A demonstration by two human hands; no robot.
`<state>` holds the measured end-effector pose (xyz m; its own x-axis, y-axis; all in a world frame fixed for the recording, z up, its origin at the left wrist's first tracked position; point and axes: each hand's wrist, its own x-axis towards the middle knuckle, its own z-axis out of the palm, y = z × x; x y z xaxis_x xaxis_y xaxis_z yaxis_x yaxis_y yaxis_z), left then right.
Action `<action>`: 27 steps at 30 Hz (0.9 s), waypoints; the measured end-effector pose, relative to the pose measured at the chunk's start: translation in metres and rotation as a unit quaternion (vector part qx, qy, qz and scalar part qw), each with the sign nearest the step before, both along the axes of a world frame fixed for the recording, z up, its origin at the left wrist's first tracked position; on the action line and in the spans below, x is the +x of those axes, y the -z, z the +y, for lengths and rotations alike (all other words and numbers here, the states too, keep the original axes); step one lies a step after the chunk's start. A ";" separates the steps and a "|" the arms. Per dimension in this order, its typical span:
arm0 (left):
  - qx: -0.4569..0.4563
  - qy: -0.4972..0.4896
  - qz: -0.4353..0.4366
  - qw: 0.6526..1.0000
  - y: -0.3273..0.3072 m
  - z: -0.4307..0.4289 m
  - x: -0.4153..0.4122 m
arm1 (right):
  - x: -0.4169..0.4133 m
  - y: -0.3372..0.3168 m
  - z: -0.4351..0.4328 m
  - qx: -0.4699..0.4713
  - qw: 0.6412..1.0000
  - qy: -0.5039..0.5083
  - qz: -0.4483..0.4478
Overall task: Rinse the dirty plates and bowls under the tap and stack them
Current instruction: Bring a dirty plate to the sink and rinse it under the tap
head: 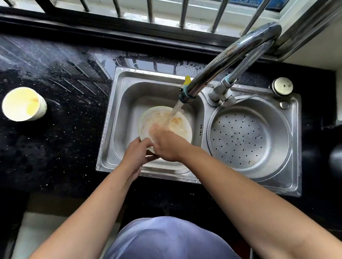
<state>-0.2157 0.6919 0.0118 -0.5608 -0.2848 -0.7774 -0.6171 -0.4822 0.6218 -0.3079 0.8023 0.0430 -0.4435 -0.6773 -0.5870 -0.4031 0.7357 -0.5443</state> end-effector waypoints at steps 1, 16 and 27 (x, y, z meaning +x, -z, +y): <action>0.000 -0.002 0.003 1.000 0.000 -0.001 0.000 | 0.003 -0.001 0.000 -0.026 0.999 -0.013 -0.028; -0.042 -0.022 -0.024 0.999 0.006 -0.014 0.001 | 0.001 0.018 0.013 0.030 0.995 0.057 -0.080; -0.059 -0.021 -0.010 0.998 0.008 -0.022 -0.007 | 0.005 0.014 0.014 -0.020 0.993 0.059 -0.102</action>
